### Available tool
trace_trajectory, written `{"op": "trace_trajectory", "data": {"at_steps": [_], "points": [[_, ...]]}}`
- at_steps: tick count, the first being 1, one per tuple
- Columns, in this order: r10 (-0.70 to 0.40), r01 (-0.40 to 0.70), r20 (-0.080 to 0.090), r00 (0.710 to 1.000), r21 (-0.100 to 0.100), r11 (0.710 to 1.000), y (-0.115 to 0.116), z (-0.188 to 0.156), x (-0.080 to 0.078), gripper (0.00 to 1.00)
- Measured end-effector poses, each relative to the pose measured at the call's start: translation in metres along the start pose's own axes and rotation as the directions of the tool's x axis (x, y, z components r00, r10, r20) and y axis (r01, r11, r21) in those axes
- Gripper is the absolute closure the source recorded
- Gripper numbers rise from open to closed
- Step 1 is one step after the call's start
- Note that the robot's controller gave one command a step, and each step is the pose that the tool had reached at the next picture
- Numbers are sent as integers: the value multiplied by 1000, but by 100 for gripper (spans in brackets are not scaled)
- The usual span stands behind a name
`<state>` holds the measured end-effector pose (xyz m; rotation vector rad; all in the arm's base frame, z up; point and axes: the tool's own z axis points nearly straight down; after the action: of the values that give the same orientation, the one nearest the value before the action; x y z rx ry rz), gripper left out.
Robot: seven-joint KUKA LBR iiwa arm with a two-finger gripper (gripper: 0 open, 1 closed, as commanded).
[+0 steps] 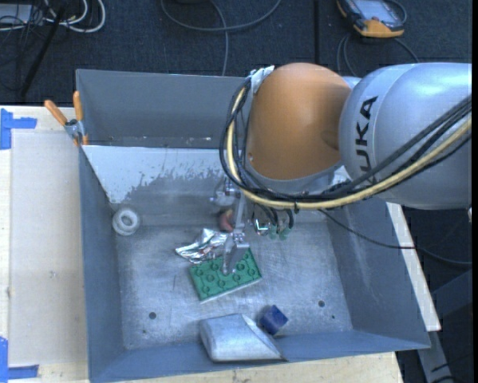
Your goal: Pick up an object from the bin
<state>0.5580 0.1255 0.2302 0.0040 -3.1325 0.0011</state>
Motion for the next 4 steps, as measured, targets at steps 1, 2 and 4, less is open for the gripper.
{"op": "trace_trajectory", "data": {"at_steps": [1,2,4], "points": [[300,-300,2,954,-1,954,10,128,7,0],[132,-132,10,991,0,991,-57,133,-28,0],[-85,85,15,996,2,996,-31,152,-32,100]]}}
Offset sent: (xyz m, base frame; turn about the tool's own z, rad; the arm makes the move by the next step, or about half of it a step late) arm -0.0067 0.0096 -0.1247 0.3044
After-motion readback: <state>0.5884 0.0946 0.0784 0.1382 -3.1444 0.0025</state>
